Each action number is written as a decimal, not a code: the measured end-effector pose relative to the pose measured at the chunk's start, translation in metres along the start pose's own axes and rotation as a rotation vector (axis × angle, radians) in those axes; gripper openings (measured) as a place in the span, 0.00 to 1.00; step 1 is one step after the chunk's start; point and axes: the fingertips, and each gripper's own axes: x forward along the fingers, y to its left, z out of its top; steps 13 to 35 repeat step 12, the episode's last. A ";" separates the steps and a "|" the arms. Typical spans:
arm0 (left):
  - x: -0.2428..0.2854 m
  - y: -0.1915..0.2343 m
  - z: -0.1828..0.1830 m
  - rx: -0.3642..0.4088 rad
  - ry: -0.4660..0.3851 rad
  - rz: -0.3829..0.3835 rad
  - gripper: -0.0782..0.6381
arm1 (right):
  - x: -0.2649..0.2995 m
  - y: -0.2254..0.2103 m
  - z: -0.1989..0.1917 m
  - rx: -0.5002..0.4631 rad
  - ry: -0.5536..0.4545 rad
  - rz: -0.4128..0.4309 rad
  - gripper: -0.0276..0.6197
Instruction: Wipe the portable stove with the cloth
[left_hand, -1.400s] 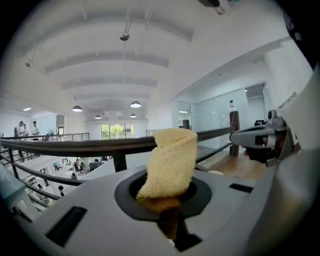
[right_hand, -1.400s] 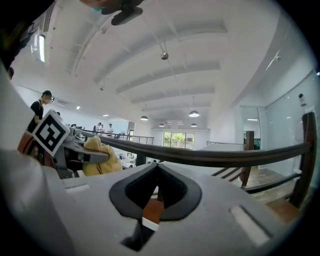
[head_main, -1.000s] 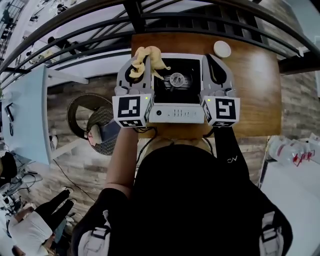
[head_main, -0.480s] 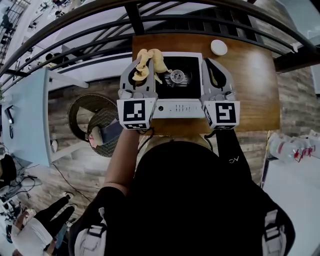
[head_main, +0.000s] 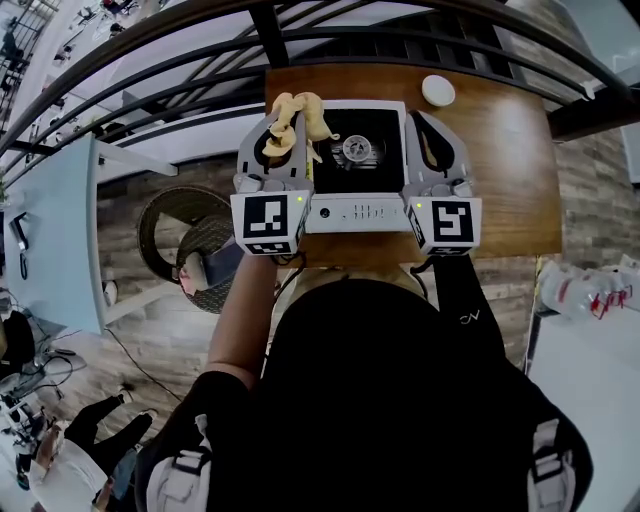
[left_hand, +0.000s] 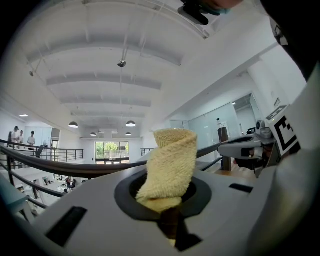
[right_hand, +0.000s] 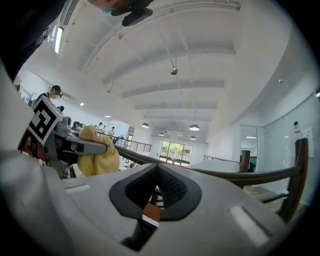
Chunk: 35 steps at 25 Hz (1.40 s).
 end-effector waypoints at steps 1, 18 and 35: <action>0.000 0.000 0.000 -0.001 0.002 -0.001 0.15 | -0.001 0.000 0.000 -0.001 0.000 0.000 0.05; 0.001 0.004 -0.006 -0.038 0.040 -0.002 0.15 | -0.005 -0.005 0.000 0.008 0.007 -0.022 0.05; 0.001 0.004 -0.006 -0.038 0.040 -0.002 0.15 | -0.005 -0.005 0.000 0.008 0.007 -0.022 0.05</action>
